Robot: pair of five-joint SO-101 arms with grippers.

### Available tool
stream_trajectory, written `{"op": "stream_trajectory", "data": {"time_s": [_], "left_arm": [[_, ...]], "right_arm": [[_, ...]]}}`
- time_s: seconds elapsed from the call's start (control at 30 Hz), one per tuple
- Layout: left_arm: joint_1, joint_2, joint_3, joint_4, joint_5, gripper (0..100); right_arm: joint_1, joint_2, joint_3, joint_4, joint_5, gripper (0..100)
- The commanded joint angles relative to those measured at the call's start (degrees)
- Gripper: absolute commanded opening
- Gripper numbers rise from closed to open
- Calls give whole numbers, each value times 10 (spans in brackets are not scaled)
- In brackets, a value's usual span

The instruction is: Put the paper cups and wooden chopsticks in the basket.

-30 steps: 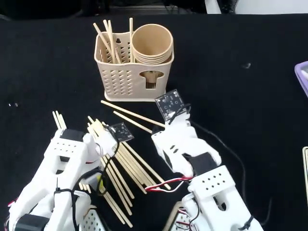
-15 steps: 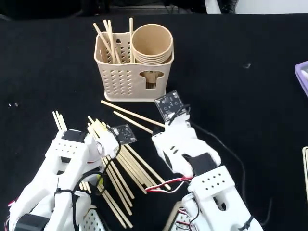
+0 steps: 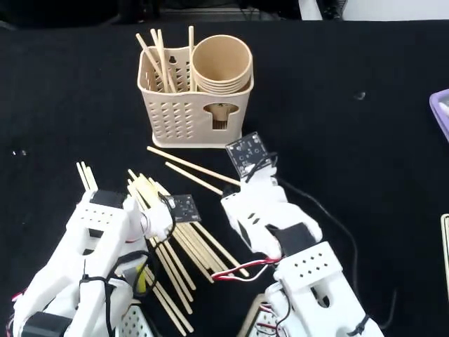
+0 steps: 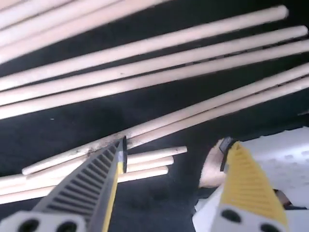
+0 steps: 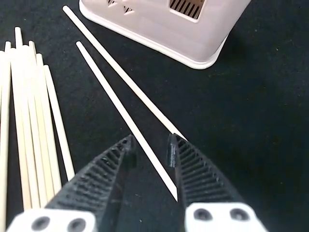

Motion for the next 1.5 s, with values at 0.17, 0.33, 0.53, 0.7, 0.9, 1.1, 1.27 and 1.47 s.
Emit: {"op": "stream_trajectory", "data": {"time_s": [0.17, 0.33, 0.53, 0.7, 0.9, 1.1, 1.27, 1.47], "left_arm": [[7, 0, 9, -93, 30, 326], [1, 0, 74, -142, 28, 326], [5, -6, 80, -160, 28, 323], [0, -1, 58, -160, 29, 322], [-17, -1, 45, -196, 30, 321], [-32, -7, 31, -167, 29, 323], [-26, -7, -21, -90, 29, 322], [6, -7, -18, -70, 29, 322]], "right_arm": [[10, -19, -3, -14, 1, 114], [10, -19, -4, -14, 1, 114], [10, -19, -4, -14, 1, 114], [10, -19, -4, -14, 1, 114], [10, -19, -4, -14, 1, 114], [11, -19, -3, -14, 1, 114], [11, -19, -3, -14, 1, 114], [11, -19, -3, -14, 1, 114]]}}
